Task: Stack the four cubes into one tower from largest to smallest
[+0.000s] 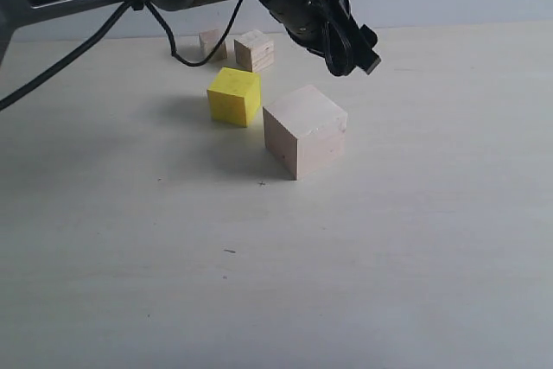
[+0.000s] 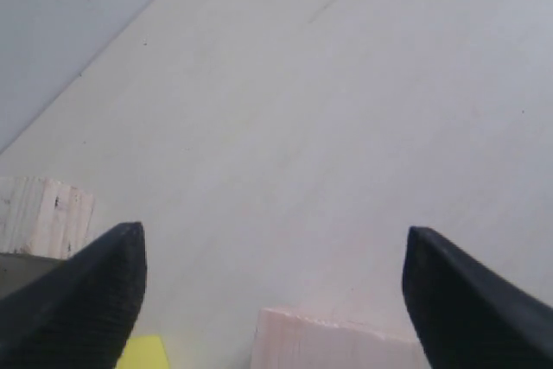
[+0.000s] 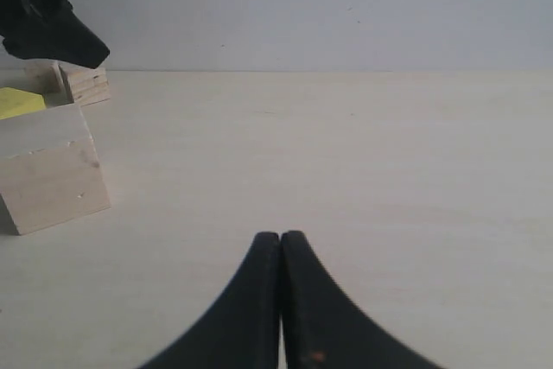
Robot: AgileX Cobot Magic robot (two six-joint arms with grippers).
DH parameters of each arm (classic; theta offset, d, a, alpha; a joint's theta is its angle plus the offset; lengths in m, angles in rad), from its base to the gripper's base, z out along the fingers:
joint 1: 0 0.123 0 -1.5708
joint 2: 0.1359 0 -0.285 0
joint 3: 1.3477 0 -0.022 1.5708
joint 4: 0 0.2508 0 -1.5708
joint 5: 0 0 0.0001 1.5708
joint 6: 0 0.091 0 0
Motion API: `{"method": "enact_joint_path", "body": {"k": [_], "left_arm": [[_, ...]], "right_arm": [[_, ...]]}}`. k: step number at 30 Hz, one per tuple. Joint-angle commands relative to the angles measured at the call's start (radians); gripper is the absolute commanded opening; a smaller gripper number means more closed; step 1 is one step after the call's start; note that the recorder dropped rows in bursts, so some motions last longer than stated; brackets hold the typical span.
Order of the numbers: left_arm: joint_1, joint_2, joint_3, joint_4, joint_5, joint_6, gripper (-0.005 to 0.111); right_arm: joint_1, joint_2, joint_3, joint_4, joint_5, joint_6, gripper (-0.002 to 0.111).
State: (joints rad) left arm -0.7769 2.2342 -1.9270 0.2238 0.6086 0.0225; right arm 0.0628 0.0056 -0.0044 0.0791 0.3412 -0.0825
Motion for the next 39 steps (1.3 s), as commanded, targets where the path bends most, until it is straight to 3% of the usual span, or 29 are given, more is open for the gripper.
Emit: {"method": "enact_joint_path", "body": {"k": [1,8,14,19,27,29,32,39], "left_arm": [[-0.003,0.02,-0.003,-0.002,-0.041,0.002,0.076],[-0.003,0.052,-0.003,0.001,-0.054,0.0,0.05],[0.001,0.096,-0.007,0.001,-0.074,-0.053,0.059],[0.025,0.125,-0.016,0.003,-0.087,-0.134,0.057],[0.049,0.154,-0.03,0.001,0.034,-0.148,0.057],[0.049,0.154,-0.03,0.001,0.097,-0.15,0.052],[0.049,0.154,-0.03,0.036,0.196,-0.15,0.033],[0.051,0.152,-0.03,0.141,0.304,-0.226,0.031]], "right_arm": [[-0.004,-0.006,0.004,-0.001,-0.006,0.003,0.0],[-0.004,-0.006,0.004,0.001,-0.006,0.003,0.0],[-0.004,-0.006,0.004,0.001,-0.006,0.003,0.0],[-0.004,-0.006,0.004,0.001,-0.006,0.003,0.0],[-0.004,-0.006,0.004,0.001,-0.006,0.003,0.0],[-0.004,-0.006,0.004,0.001,-0.006,0.003,0.0],[-0.004,-0.006,0.004,0.001,-0.006,0.003,0.0],[-0.004,-0.006,0.004,0.001,-0.006,0.003,0.0]]}}
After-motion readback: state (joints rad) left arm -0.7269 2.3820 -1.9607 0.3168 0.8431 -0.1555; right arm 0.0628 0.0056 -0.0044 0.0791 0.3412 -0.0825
